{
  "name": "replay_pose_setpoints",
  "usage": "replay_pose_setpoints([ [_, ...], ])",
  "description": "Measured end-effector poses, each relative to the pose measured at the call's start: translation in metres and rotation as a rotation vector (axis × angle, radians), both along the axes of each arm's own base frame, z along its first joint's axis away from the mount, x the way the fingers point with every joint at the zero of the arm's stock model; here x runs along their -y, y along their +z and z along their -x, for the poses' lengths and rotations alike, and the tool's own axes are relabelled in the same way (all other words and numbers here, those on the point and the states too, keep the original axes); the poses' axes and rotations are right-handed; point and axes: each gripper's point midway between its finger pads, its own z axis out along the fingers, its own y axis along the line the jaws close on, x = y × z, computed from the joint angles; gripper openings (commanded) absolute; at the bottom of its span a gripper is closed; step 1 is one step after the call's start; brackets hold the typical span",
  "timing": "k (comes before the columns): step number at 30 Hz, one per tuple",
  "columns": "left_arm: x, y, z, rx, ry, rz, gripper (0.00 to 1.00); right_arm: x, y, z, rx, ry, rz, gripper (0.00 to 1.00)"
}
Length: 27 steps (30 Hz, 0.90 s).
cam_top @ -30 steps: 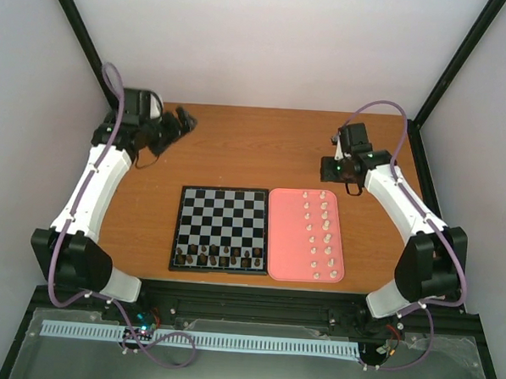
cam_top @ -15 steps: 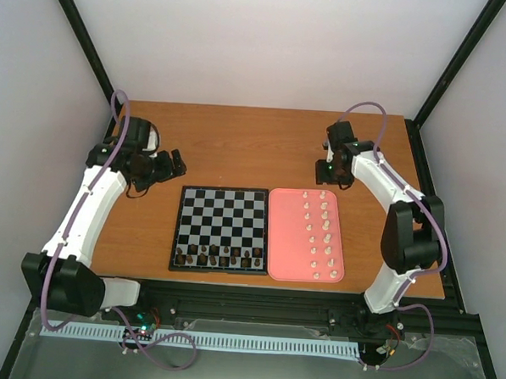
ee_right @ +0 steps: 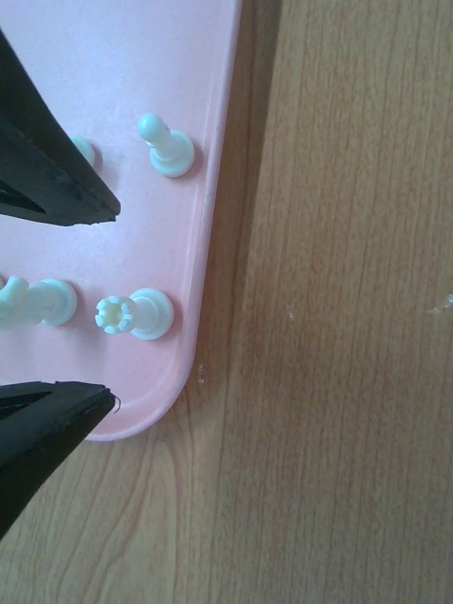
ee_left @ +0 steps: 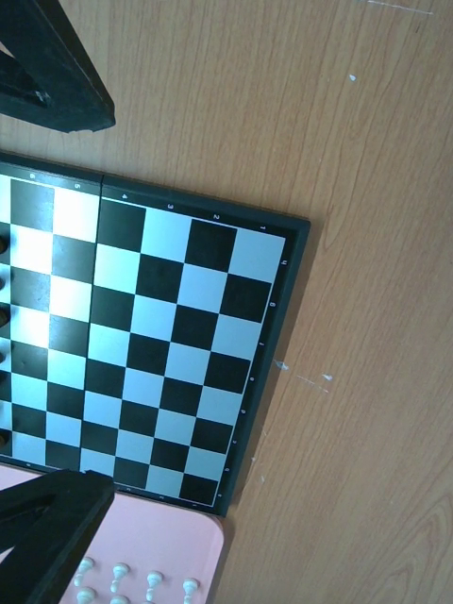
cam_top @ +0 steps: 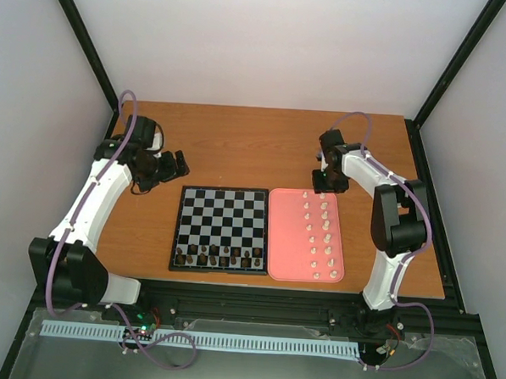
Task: Set up the chess pieces on the board
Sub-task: Pick up the chess piece from the storage box.
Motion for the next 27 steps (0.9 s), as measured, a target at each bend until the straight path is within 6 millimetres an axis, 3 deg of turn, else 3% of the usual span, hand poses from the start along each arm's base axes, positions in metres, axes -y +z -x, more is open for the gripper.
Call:
replay_pose_setpoints([
  [6,0.0,-0.007,-0.002,-0.023,0.0,-0.002,1.0,0.001,-0.004,0.001,-0.009,0.001,0.006,0.44],
  [16,-0.003,-0.009,-0.002,-0.028,0.005,-0.018,1.0,0.004,-0.029,0.007,-0.065,0.004,0.03,0.42],
  [27,-0.003,-0.012,0.002,-0.04,0.005,-0.021,1.0,0.005,-0.029,0.004,-0.058,0.005,0.038,0.32],
])
